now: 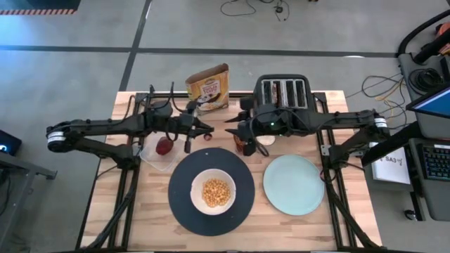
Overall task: Arrange a breakfast setting
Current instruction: Adjust the blue spoon in the orange cup
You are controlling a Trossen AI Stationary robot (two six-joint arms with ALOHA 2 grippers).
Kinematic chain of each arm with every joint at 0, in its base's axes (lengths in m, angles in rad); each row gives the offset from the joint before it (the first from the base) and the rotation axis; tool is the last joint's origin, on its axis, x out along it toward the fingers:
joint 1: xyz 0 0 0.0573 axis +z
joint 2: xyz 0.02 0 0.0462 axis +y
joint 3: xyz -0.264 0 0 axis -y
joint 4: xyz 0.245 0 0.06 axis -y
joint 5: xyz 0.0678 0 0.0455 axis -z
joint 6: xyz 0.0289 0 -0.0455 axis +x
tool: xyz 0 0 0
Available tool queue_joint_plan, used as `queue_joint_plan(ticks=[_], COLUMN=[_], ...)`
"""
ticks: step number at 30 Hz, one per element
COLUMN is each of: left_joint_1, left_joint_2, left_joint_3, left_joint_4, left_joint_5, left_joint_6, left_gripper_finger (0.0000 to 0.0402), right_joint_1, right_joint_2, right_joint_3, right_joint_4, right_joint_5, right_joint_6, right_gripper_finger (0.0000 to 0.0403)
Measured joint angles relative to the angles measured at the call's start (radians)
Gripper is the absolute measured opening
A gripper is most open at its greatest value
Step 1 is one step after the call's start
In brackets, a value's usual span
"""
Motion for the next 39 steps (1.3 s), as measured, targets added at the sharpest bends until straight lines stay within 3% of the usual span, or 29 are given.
queue_joint_plan(ticks=[8,19,25,32,39], left_joint_1=[0.000,0.000,-0.009,-0.015,-0.019], left_joint_2=[-0.052,-0.006,0.012,0.028,0.085], left_joint_3=[0.000,0.000,0.000,0.000,0.000], left_joint_4=[-0.034,0.012,0.227,0.238,0.299], left_joint_5=[-0.031,-0.031,-0.017,-0.005,0.002], left_joint_6=[0.001,0.001,0.020,0.066,0.072], left_gripper_finger=[0.0000,0.0000,0.0000,0.0000,0.0000], right_joint_1=[0.000,-0.002,-0.010,-0.026,-0.067], right_joint_2=[-0.057,-0.024,0.018,0.027,0.040], right_joint_3=[-0.024,-0.032,-0.032,-0.033,-0.033], right_joint_4=[-0.059,-0.063,0.057,0.200,0.260], right_joint_5=[-0.001,-0.003,-0.007,-0.008,-0.151], right_joint_6=[0.072,0.098,0.071,0.047,0.098], right_gripper_finger=[0.0116,0.0116,0.0116,0.0116,0.0115])
